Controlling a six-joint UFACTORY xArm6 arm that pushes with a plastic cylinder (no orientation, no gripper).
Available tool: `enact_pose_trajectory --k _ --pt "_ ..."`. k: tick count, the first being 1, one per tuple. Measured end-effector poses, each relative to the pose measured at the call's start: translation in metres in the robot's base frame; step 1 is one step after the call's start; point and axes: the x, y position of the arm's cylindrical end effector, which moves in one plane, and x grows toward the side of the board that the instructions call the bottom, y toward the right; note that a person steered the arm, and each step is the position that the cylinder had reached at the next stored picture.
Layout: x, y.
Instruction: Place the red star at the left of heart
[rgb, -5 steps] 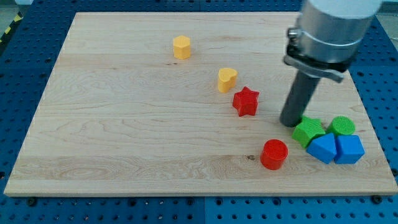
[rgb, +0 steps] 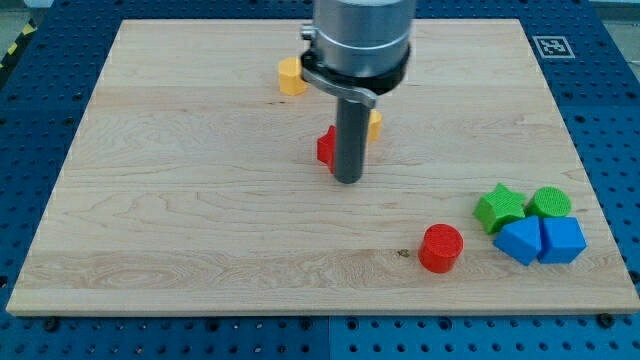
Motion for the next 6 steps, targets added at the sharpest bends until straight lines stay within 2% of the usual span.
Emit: enact_pose_trajectory --k 3,6 --pt "-0.023 0.023" --pt "-0.041 -0.054"
